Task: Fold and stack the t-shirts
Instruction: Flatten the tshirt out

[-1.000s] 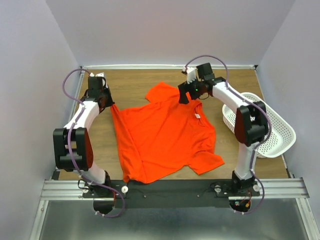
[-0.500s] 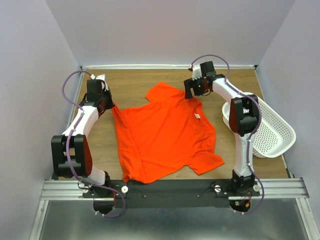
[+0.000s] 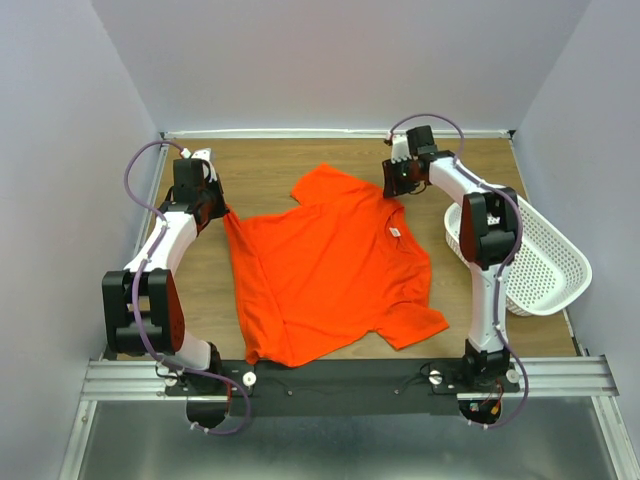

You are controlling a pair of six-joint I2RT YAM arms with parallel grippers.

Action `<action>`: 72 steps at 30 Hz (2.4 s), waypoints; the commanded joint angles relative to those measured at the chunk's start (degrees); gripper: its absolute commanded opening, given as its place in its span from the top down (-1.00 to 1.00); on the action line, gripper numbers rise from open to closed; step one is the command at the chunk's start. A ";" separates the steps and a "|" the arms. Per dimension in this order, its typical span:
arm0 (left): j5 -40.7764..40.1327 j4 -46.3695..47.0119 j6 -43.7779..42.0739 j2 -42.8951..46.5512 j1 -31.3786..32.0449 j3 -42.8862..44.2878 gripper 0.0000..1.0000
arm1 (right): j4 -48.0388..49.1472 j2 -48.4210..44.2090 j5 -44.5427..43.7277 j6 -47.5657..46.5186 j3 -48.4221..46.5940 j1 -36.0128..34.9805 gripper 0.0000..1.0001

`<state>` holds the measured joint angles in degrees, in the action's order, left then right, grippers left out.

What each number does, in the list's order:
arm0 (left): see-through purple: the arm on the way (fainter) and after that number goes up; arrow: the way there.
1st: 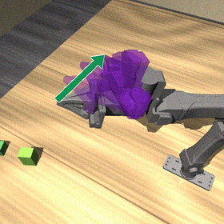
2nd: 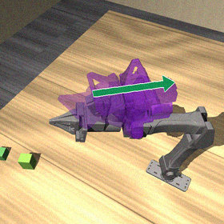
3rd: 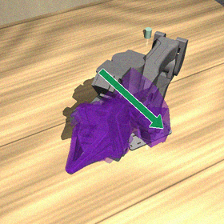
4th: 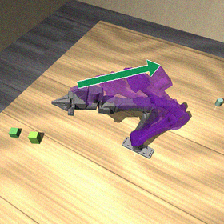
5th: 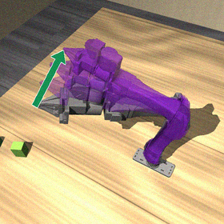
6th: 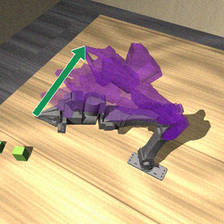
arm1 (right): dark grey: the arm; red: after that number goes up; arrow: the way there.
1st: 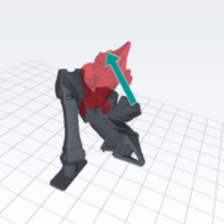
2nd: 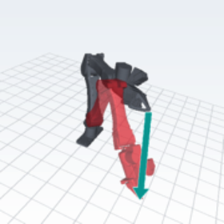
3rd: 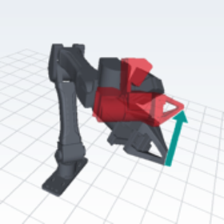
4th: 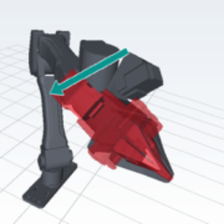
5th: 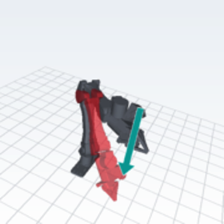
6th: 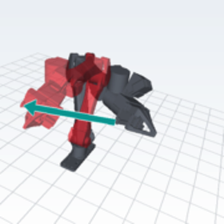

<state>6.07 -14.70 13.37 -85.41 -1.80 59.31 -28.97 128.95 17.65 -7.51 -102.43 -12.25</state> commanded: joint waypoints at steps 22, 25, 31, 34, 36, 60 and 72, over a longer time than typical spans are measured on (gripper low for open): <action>2.81 1.07 -0.53 1.73 -0.13 -0.69 1.00 | -1.08 -12.15 4.99 -8.22 5.42 3.90 -1.00; 2.72 1.08 -0.62 1.56 -0.13 -0.86 1.00 | -2.66 -3.20 16.85 -1.23 -4.56 3.73 -1.00; 1.85 1.08 -0.71 1.47 -0.13 -0.69 1.00 | -2.58 13.23 17.25 10.12 -23.12 2.50 -1.00; 2.19 0.81 -0.88 1.03 -0.04 -0.69 1.00 | -2.32 17.38 16.10 15.14 -29.99 2.32 -1.00; 2.11 0.81 -0.88 1.12 -0.04 -0.69 1.00 | -2.06 18.79 15.14 16.20 -32.03 2.06 -1.00; 1.76 0.72 -0.80 0.77 0.05 -0.69 1.00 | -1.97 26.18 17.50 19.99 -33.63 -2.16 -0.21; 1.49 0.72 -0.89 0.68 0.31 -0.69 1.00 | -2.23 18.02 14.52 13.40 -31.08 -2.25 0.99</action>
<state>7.42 -14.28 13.23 -85.41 -1.74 59.09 -29.93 152.51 33.65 9.39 -134.56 -13.98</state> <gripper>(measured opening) 0.009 0.034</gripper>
